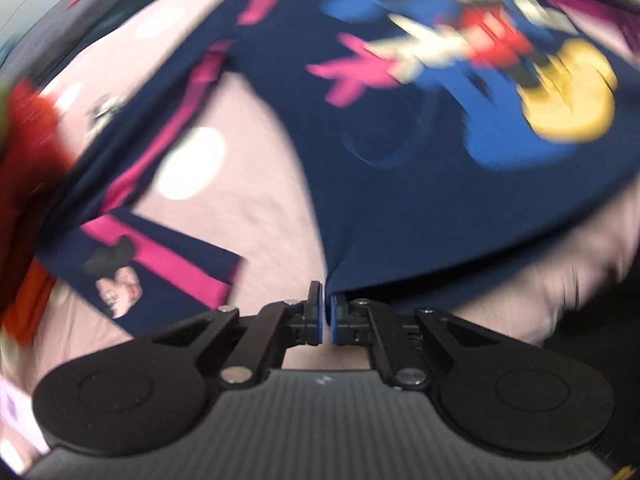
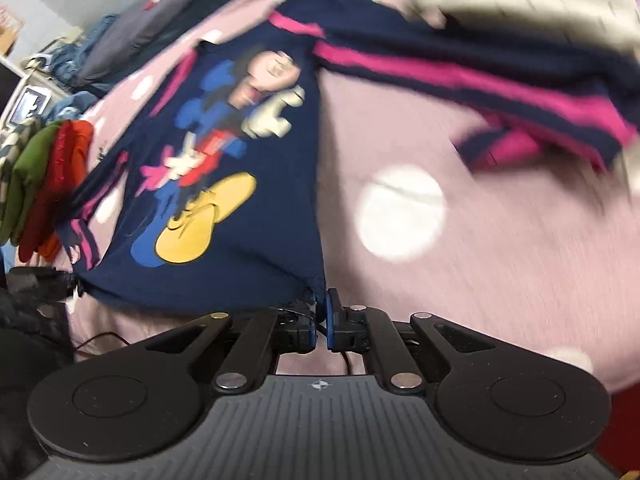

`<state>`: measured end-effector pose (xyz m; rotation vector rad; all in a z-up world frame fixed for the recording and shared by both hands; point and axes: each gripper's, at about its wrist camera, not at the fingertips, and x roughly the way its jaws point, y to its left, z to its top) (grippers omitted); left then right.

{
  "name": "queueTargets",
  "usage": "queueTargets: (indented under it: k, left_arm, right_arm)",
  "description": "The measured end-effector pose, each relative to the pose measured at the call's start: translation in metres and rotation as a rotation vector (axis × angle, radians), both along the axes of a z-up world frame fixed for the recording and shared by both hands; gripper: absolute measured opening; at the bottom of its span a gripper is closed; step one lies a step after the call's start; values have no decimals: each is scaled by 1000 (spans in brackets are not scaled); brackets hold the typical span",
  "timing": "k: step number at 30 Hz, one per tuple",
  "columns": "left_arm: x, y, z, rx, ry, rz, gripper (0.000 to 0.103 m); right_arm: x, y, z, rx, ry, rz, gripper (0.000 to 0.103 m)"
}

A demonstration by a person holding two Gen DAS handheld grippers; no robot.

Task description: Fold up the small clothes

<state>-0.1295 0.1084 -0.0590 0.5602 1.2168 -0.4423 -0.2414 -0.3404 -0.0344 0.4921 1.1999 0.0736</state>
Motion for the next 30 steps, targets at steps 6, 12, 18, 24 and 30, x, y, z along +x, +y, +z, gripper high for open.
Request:
queueTargets:
  k: [6,12,18,24,30]
  left_arm:
    - [-8,-8,-14,61,26,-43,6]
    - [0,0,-14,95,40,-47,47]
    - [-11,19,-15,137,87,-80,60]
    - [-16,42,-5,180,119,8,62]
    - [24,25,42,-34,-23,214,95]
  right_arm:
    - [6,15,-29,-51,90,2,10]
    - [7,14,-30,-54,96,27,15]
    - [-7,-4,-27,-7,101,-20,20]
    - [-22,-14,-17,-68,150,-86,30]
    - [-19,-44,14,-216,-26,-233,46]
